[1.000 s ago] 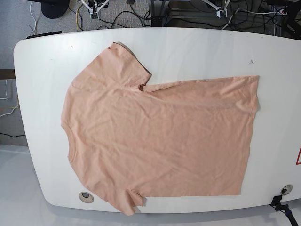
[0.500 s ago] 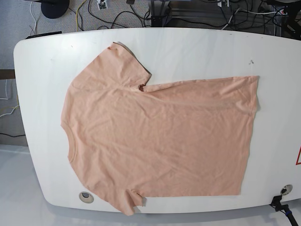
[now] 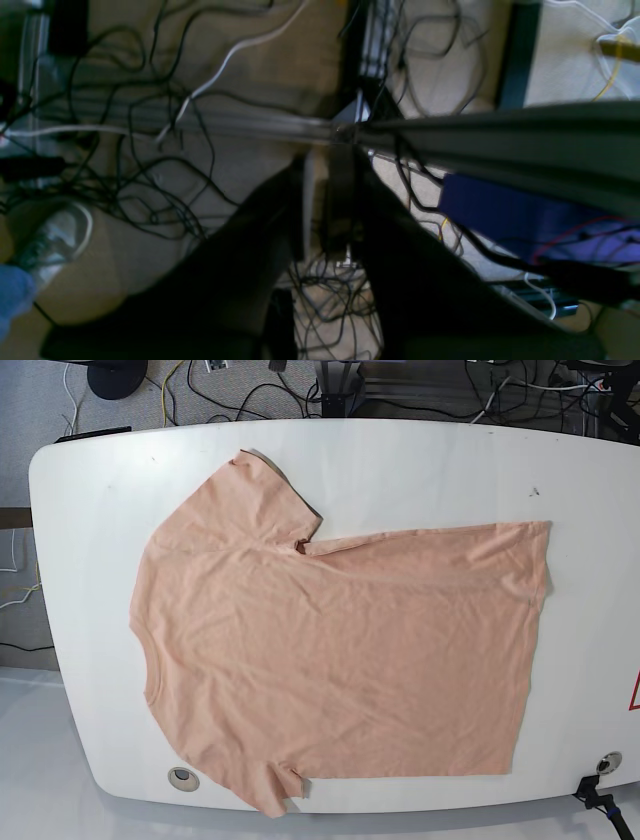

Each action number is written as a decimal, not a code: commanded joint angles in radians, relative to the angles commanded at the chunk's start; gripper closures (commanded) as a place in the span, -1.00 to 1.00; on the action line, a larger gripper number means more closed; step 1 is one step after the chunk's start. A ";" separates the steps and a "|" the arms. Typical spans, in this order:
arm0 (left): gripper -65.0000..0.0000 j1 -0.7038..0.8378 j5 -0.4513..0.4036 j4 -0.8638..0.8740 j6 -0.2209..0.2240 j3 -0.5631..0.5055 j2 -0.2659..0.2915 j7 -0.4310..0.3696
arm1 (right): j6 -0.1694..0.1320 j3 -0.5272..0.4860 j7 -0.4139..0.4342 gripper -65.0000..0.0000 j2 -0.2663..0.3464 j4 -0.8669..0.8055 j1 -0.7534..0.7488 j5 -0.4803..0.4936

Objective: Fold the T-shirt properly

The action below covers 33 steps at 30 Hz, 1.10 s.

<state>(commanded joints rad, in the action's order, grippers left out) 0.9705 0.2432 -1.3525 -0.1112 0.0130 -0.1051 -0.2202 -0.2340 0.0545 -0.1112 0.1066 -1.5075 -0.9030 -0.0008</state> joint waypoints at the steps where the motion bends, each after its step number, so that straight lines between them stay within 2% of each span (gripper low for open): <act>1: 0.84 0.014 0.000 -0.026 0.000 0.000 -0.008 0.000 | 0.000 0.000 0.000 0.81 0.000 -0.031 -0.015 0.000; 6: 0.84 0.058 0.003 -0.120 0.000 0.023 -0.028 0.000 | 0.000 0.000 -0.055 0.81 -0.003 -0.176 -0.074 0.002; 14: 0.84 0.144 0.000 -0.307 0.000 0.094 -0.029 0.002 | 0.002 0.000 -0.068 0.81 -0.005 -0.373 -0.181 0.002; 18: 0.84 0.175 0.000 -0.396 0.000 0.100 -0.029 0.002 | 0.002 0.002 -0.124 0.81 -0.005 -0.468 -0.204 0.002; 22: 0.84 0.187 0.000 -0.471 0.000 0.101 -0.034 0.003 | 0.002 0.002 -0.123 0.81 -0.006 -0.500 -0.210 0.002; 25: 0.84 0.186 0.003 -0.493 0.000 0.101 -0.074 0.003 | 0.002 0.002 -0.121 0.81 -0.006 -0.505 -0.195 0.002; 33: 0.84 0.138 0.003 -0.508 0.000 0.114 -0.095 0.005 | 0.002 0.002 -0.123 0.81 -0.006 -0.505 -0.081 0.002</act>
<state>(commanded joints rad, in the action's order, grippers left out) 1.1086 0.2463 -1.8604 -0.1112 0.1266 -0.2002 -0.2156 -0.2325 0.0560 -0.2340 0.1005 -2.0123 -0.9843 0.0008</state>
